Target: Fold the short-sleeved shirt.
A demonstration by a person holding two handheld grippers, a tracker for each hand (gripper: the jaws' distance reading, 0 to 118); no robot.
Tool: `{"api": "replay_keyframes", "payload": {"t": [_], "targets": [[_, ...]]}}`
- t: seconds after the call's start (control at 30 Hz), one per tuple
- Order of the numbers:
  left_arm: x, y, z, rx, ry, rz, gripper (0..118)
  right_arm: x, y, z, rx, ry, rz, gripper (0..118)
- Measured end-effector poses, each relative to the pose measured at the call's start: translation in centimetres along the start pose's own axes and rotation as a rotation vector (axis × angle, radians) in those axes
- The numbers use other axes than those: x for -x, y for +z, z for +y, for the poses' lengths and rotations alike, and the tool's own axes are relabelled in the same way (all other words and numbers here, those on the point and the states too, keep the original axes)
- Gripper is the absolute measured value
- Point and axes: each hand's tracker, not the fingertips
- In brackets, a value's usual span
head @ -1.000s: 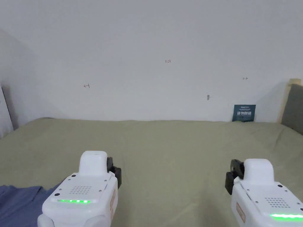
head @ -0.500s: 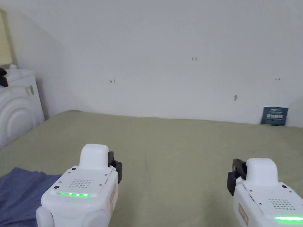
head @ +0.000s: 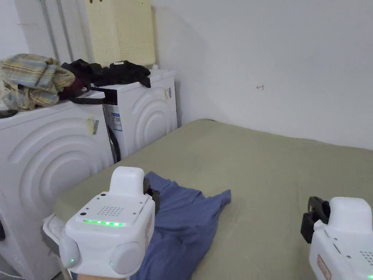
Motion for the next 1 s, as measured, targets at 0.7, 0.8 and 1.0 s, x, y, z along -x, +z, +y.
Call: {"api": "replay_keyframes", "payload": {"t": [0.7, 0.8, 1.0], "targets": [[0.4, -10.6, -4.0, 0.277, 0.066, -0.086, 3, -0.8, -2.5, -3.3, 0.113, 0.019, 0.033, 1], [-0.5, -14.4, -5.4, 0.354, 0.059, -0.113, 3, -0.9, -3.2, -5.0, 0.159, 0.020, 0.039, 1], [-1.4, -19.1, -8.0, 0.532, 0.048, -0.110, 4, -1.8, -5.0, -8.0, 0.256, 0.015, 0.035, 1]]}}
